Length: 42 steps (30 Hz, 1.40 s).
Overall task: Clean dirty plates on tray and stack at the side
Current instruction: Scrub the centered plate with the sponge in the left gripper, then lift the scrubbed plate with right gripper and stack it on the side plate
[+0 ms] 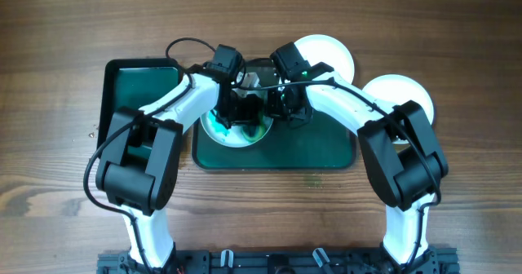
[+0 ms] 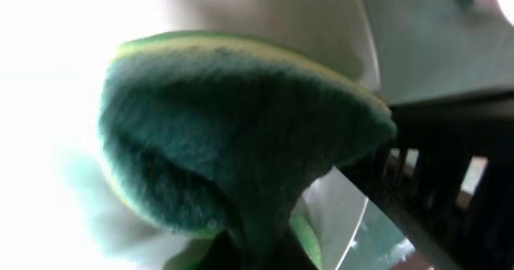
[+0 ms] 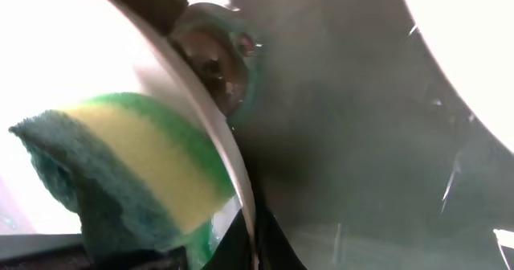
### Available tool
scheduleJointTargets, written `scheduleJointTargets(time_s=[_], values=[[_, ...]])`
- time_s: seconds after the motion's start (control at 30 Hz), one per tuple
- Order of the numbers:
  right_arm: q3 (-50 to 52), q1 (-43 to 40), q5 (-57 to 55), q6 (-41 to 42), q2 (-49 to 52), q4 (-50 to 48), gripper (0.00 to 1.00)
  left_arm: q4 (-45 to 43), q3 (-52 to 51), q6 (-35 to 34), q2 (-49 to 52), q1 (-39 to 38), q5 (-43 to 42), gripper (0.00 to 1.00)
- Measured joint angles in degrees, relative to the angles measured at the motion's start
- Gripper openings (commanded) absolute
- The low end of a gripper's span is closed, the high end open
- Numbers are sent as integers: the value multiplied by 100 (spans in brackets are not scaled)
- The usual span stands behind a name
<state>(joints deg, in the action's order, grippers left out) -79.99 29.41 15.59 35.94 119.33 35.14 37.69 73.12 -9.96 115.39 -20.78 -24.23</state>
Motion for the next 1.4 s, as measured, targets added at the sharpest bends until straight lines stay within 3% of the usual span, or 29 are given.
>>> scheduleJointTargets(time_s=[0.07, 0.2, 0.3, 0.47, 0.6, 0.87, 1.17, 1.4], values=[[0, -20, -26, 4, 0, -57, 4, -118, 0, -203, -7, -28, 179, 4], [0, -24, -22, 7, 0, -87, 4, -149, 59, -973, -96, -181, 1394, 4], [0, -24, -20, 7, 0, -85, 4, 275, 225, -1674, -98, -160, 2610, 4], [0, -17, 2, 7, 0, -66, 4, 1104, 363, -2205, -85, -87, 3770, 4], [0, 17, 50, 0, 0, -37, 4, 1668, 566, -2337, -42, -83, 3792, 4], [0, 13, 87, -107, 0, -20, 4, 2518, 1423, -2186, -142, 212, 3003, 4], [4, 13, 0, -553, -76, 70, 4, 2422, 1880, -2118, -1097, 763, 2643, 4], [39, 190, -1290, -946, -1001, 505, 4, 2448, 1897, -2118, -1178, 839, 2601, 4]])
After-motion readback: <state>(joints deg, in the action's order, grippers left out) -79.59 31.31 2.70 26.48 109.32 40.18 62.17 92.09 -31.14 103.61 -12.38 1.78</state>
